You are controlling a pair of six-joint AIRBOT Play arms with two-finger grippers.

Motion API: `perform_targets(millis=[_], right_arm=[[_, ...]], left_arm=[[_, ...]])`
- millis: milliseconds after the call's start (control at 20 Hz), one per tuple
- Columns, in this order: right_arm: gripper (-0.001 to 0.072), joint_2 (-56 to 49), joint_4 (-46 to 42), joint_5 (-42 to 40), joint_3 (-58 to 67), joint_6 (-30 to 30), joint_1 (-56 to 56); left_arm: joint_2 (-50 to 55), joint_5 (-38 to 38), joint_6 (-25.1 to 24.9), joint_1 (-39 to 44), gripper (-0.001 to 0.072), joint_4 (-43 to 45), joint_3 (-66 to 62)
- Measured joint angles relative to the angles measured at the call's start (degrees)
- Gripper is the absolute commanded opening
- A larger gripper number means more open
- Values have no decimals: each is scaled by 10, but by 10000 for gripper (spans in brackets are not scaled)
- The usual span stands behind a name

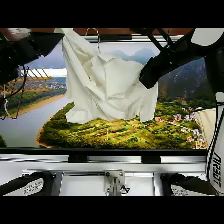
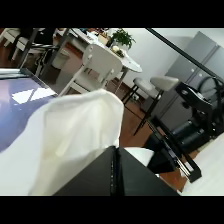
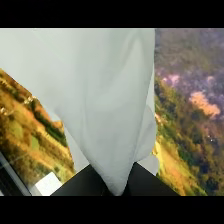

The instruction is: Fold the shirts.

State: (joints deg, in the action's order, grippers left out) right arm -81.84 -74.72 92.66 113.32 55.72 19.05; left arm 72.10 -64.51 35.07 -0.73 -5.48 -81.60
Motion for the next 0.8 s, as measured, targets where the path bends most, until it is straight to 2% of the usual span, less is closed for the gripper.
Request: perform_targets(millis=[150, 350, 550, 600, 700, 750, 800], right_arm=[[87, 15, -14, -29, 0, 39, 4], [87, 43, -21, -63, 0, 65, 6], [87, 70, -15, -77, 0, 85, 6], [86, 76, -9, -79, 0, 88, 7], [86, 87, 5, -83, 0, 97, 7], [86, 92, 14, -85, 0, 102, 7], [86, 96, 24, -87, 0, 107, 7]], left_arm=[[-10, -18, 51, 3, 54, 73, -29], [-18, -36, 127, 2, 56, 218, -43], [-17, -43, 165, 3, 57, 309, -45], [-16, -43, 171, 4, 86, 324, -46], [-13, -45, 183, 4, 367, 349, -46], [-12, -44, 186, 5, 473, 356, -46], [-11, -44, 188, 7, 494, 358, -46]])
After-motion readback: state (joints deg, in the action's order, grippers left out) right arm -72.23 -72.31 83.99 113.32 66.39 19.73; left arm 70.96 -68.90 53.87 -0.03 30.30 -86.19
